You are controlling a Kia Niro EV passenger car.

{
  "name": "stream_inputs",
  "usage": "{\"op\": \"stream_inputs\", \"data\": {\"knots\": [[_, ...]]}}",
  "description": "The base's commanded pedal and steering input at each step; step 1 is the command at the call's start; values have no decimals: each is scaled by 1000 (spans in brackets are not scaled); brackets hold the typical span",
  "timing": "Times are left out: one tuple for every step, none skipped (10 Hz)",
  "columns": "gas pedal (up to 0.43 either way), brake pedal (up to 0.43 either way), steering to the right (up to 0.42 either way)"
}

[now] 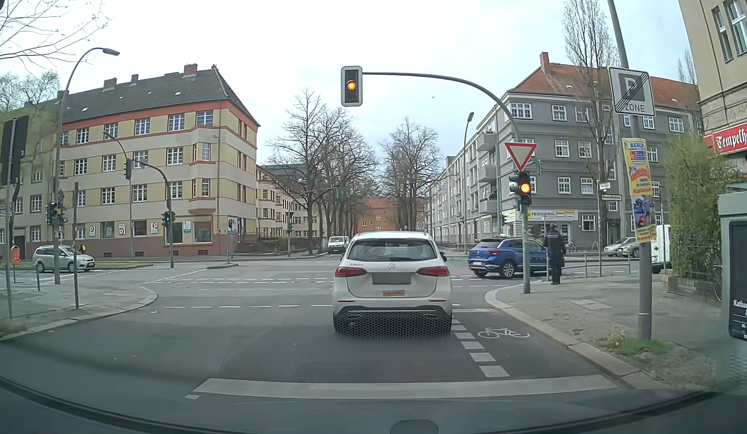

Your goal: Follow the waypoints while adhering to traffic rules and regulations

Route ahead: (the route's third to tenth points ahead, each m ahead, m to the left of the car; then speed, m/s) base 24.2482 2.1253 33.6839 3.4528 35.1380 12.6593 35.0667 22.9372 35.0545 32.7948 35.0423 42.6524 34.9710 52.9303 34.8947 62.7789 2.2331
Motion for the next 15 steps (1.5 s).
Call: {"op": "stream_inputs", "data": {"knots": [[47,0,-15],[47,0,-15],[47,0,-15],[47,0,-15],[67,0,-12],[87,0,-8],[130,0,-6],[130,0,-5],[130,0,-5],[130,0,-5],[150,0,-11],[287,0,-26],[331,0,-52],[339,0,-77],[350,0,-98]]}}
